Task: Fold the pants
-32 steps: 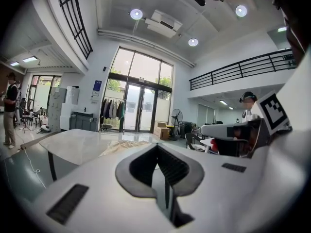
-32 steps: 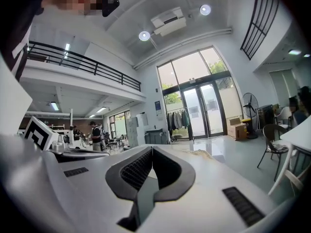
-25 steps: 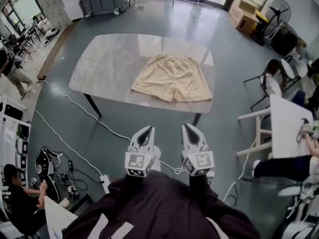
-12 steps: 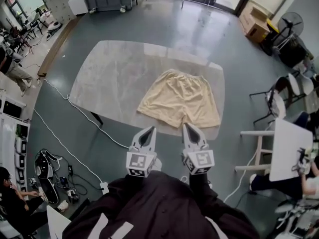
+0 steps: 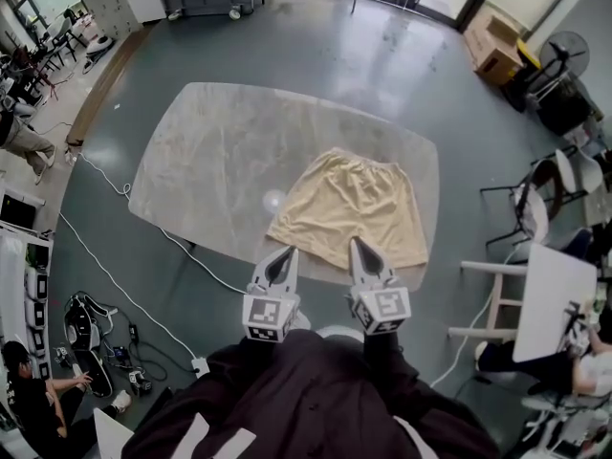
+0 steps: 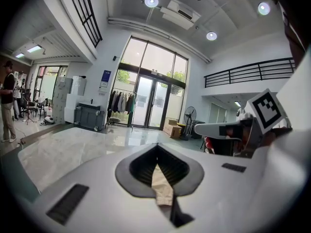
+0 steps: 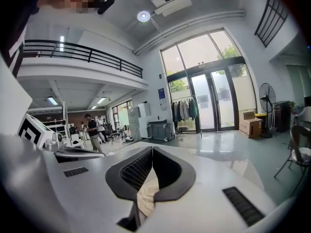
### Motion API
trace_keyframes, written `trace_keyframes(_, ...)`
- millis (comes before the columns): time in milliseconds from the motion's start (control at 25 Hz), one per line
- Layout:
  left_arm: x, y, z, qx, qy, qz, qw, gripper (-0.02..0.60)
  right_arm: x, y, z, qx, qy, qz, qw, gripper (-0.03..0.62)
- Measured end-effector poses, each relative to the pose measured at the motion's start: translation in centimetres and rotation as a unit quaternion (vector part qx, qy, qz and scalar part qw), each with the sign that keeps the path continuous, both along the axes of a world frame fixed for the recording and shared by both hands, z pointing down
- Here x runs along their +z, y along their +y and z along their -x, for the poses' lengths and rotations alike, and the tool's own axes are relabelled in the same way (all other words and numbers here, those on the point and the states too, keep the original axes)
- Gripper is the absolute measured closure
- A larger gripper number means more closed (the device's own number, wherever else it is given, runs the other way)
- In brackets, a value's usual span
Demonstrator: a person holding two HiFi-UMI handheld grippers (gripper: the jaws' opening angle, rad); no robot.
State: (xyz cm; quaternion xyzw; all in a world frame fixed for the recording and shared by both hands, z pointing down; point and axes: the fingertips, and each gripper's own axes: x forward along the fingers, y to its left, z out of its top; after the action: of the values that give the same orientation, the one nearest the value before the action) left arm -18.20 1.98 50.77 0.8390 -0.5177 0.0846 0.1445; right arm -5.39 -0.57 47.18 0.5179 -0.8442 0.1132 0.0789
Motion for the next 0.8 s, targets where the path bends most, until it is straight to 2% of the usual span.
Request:
trace_keyframes(400,2.0,-3.7,2.0,-0.022,-0.011,0.026,0.9994,0.578,2.1,-4.7,1.3,-0.022,0.007,0.025,0.999,0.589)
trace_keyframes(560,3.3,-4.9,1.9,-0.039,-0.021,0.045,0.9980,0.578,3.7,-7.0,1.2,-0.048,0.013,0.051,0.997,0.589)
trace_keyframes(720,4.7,-6.5,1.7,-0.063,-0.028,0.066,0.9954,0.578,4.8,-9.7,2.0,-0.089,0.007,0.063,0.994,0.589)
trace_keyframes(800,5.3,-7.4,1.9,-0.076,-0.031,0.070,0.9941,0.578,5.8,-11.3,1.8,-0.095,0.020,0.065,0.993,0.589)
